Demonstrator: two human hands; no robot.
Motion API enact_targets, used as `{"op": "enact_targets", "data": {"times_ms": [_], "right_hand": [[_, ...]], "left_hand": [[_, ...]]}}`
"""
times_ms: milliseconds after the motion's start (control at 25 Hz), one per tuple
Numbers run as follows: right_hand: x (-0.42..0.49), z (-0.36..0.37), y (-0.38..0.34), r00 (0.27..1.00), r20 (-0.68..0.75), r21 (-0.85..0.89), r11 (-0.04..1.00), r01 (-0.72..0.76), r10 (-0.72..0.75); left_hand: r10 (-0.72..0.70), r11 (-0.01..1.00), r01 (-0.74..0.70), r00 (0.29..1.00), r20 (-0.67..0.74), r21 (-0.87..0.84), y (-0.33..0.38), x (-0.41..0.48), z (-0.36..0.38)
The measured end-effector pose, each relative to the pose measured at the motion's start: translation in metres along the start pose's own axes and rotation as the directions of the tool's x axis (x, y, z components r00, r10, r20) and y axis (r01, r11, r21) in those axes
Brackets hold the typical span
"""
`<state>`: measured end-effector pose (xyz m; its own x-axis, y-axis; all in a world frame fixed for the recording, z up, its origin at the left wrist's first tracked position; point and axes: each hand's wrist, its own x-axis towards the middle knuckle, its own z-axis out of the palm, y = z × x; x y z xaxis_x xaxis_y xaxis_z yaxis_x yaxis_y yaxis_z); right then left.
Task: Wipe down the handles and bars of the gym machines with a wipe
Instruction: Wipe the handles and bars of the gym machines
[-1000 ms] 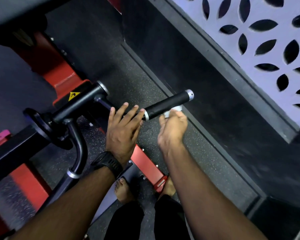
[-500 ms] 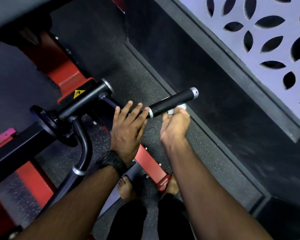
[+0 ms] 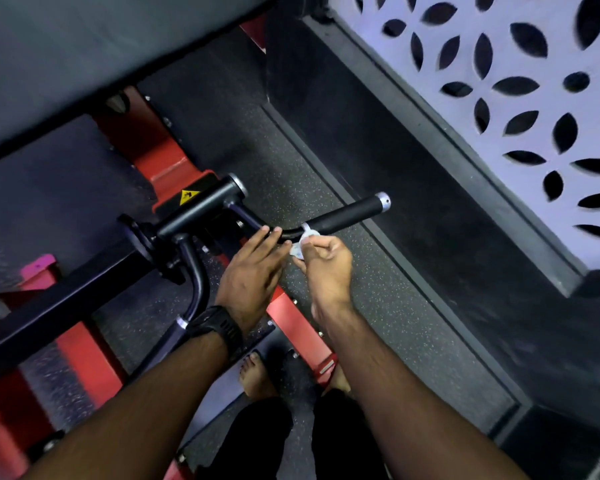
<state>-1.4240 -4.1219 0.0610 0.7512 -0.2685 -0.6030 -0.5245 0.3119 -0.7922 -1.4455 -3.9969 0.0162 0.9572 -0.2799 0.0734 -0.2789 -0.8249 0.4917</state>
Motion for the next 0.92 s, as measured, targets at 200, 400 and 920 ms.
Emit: {"op": "enact_targets", "data": {"times_ms": [200, 400, 920], "right_hand": [[-0.026, 0.005, -0.043, 0.984, 0.158, -0.442, 0.885, 0.144, -0.081], [-0.066, 0.014, -0.093, 0.91, 0.408, -0.56, 0.769, 0.31, -0.07], [-0.248, 0.033, -0.073, 0.394, 0.891, -0.454, 0.478, 0.752, 0.226]], "left_hand": [[-0.249, 0.967, 0.25, 0.968, 0.017, -0.056, 0.019, -0.011, -0.063], [-0.362, 0.932, 0.362, 0.931, -0.053, -0.026, 0.047, -0.046, -0.137], [-0.81, 0.512, 0.854, 0.445, -0.382, -0.089, 0.201, -0.268, -0.224]]}}
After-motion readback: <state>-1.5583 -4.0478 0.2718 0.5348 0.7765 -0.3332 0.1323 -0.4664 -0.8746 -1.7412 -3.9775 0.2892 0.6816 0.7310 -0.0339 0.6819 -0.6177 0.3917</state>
